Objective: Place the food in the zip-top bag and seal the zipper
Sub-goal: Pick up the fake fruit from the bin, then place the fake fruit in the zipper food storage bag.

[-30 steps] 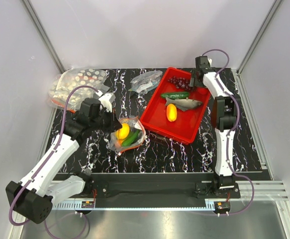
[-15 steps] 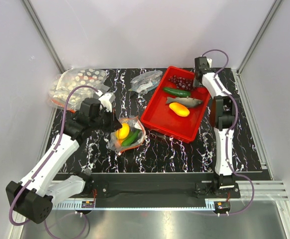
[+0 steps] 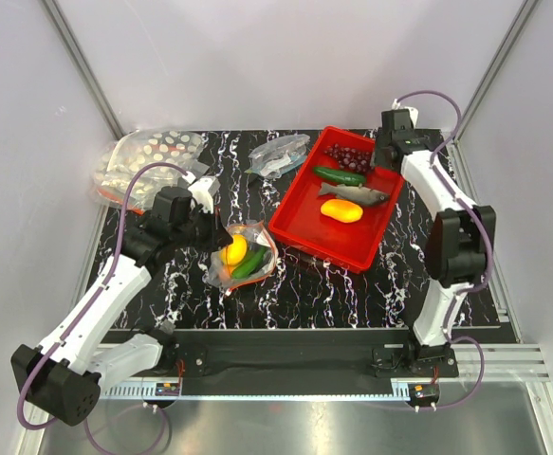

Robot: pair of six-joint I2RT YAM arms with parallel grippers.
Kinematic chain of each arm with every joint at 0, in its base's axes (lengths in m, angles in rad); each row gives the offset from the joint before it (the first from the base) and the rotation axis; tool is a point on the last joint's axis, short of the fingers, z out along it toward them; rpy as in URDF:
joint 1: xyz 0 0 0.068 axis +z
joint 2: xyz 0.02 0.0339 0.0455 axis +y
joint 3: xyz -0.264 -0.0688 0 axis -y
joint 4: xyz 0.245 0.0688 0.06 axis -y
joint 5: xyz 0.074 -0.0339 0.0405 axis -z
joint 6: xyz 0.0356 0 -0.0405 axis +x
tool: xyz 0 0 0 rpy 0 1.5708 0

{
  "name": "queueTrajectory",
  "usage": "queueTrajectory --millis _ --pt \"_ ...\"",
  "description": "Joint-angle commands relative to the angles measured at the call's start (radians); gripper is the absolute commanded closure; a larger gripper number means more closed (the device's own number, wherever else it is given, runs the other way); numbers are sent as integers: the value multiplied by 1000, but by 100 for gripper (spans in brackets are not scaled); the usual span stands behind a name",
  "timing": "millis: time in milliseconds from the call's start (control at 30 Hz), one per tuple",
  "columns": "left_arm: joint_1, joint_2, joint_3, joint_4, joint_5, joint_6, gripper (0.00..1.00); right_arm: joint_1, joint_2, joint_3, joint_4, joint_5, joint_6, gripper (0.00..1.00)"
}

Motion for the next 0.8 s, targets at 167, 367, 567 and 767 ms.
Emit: queueTrajectory --millis 167,367,567,767 --pt "6 -16 0 51 12 7 100 247 -293 -149 44 -231 85 53" --pt "9 -8 1 47 7 3 100 508 -459 -338 195 -400 75 53" --pt "12 20 4 42 39 3 100 772 -591 -511 297 -382 -45 55" --pt "19 35 10 30 50 4 100 896 -643 -606 387 -347 -59 57"
